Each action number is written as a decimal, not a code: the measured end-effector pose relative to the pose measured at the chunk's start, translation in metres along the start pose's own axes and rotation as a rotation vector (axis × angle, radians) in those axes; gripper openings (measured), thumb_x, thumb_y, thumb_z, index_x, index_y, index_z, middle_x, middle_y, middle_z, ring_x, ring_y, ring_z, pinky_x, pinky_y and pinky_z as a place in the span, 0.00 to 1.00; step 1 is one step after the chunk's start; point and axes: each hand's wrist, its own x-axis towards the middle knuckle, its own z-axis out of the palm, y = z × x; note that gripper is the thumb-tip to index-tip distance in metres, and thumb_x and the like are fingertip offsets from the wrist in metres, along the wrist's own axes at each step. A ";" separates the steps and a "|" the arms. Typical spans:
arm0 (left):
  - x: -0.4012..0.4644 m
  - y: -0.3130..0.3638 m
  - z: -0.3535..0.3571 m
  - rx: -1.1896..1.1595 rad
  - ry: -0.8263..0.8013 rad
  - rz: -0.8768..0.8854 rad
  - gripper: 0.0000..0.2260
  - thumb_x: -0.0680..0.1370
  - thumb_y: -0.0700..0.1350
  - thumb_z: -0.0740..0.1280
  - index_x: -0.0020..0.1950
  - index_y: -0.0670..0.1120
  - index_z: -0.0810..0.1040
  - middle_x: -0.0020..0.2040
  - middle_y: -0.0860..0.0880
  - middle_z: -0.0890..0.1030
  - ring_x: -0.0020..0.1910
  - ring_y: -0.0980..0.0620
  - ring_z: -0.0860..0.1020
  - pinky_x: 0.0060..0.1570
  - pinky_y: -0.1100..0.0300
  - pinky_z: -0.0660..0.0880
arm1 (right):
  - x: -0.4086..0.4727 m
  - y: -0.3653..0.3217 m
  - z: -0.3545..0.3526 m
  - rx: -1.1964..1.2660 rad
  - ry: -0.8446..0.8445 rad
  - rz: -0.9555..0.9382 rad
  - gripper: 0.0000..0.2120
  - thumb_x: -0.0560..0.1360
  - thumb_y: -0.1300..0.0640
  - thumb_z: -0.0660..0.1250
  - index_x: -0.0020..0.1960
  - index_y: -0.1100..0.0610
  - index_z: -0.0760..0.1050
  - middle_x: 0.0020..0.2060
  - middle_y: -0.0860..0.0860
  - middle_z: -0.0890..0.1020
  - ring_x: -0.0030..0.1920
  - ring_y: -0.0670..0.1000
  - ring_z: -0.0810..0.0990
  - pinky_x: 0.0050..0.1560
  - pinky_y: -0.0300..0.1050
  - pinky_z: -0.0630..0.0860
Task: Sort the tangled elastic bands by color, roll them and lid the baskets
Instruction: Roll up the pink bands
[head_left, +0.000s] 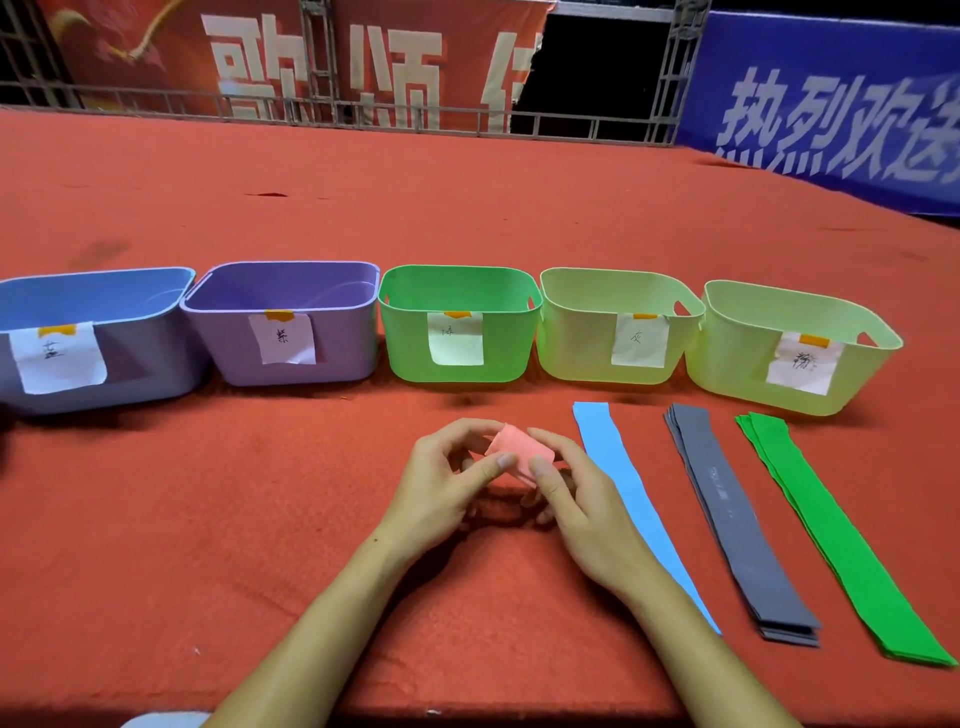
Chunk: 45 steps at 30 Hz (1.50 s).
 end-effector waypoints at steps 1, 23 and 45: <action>0.000 0.000 -0.001 0.002 0.004 0.005 0.12 0.79 0.47 0.77 0.62 0.51 0.85 0.50 0.47 0.88 0.36 0.50 0.78 0.32 0.56 0.75 | 0.000 -0.003 0.002 0.055 0.005 0.006 0.19 0.83 0.39 0.63 0.72 0.41 0.73 0.60 0.45 0.83 0.54 0.50 0.84 0.54 0.57 0.84; 0.021 0.059 0.049 0.113 -0.069 0.201 0.11 0.81 0.44 0.76 0.63 0.46 0.84 0.53 0.56 0.86 0.40 0.63 0.78 0.33 0.69 0.74 | -0.002 -0.022 -0.073 0.279 0.181 -0.082 0.17 0.74 0.66 0.79 0.58 0.55 0.79 0.51 0.48 0.85 0.50 0.49 0.85 0.47 0.41 0.81; 0.269 0.084 0.267 0.587 -0.299 0.348 0.17 0.78 0.52 0.77 0.65 0.50 0.80 0.56 0.52 0.85 0.42 0.55 0.78 0.50 0.48 0.80 | 0.129 0.066 -0.327 -0.312 0.354 0.016 0.18 0.69 0.56 0.81 0.56 0.52 0.80 0.49 0.46 0.86 0.47 0.48 0.87 0.49 0.50 0.83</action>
